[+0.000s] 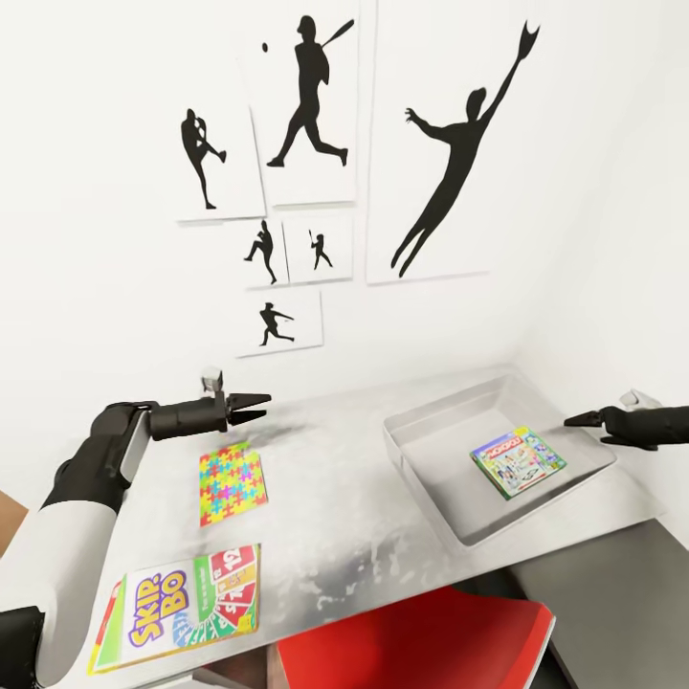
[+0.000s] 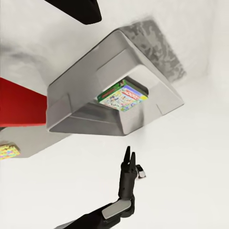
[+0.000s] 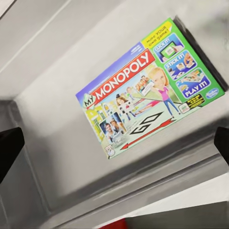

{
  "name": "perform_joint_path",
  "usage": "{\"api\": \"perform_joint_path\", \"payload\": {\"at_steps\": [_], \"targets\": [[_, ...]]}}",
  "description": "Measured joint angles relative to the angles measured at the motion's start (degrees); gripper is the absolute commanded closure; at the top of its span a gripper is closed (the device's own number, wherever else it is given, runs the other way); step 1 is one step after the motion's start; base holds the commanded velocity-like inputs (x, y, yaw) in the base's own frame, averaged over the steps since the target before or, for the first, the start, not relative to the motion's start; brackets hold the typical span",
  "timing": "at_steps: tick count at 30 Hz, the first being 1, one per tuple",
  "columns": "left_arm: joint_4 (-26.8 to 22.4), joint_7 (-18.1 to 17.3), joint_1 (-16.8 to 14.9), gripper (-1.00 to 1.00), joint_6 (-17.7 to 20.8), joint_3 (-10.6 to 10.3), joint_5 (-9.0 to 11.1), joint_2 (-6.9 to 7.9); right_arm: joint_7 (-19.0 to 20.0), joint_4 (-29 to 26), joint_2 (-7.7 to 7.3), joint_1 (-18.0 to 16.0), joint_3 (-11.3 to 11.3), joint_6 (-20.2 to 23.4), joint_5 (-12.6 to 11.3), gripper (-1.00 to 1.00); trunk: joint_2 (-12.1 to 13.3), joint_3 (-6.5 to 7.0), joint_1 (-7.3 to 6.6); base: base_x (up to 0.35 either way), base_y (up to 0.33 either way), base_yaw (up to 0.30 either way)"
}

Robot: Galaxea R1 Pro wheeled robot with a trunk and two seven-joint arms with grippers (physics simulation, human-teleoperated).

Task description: Put all the toys in the child's room - the three board games (two on the bed and one on the table), the two jigsaw puzzles on the table, and the tennis ball on the table - inside the toy box on the table in the child's room.

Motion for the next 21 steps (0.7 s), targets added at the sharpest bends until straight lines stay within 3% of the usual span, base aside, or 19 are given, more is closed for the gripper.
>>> {"api": "perform_joint_path", "payload": {"at_steps": [17, 21], "targets": [[-4.2, 0.4, -0.1, -1.00, 0.0, -0.3, -0.2, -0.56, -0.2, 0.1, 0.30, 0.2, -0.2, 0.0, -0.4, -1.00, 0.0, 1.10, 0.00, 0.000, 0.000, 0.000], [-4.5, 0.8, -0.8, -1.00, 0.0, -0.4, -0.4, -1.81, 0.0, 0.0, 0.26, 0.2, -0.3, 0.0, -0.6, -1.00, 0.0, 1.19, 0.00, 0.000, 0.000, 0.000]]}}
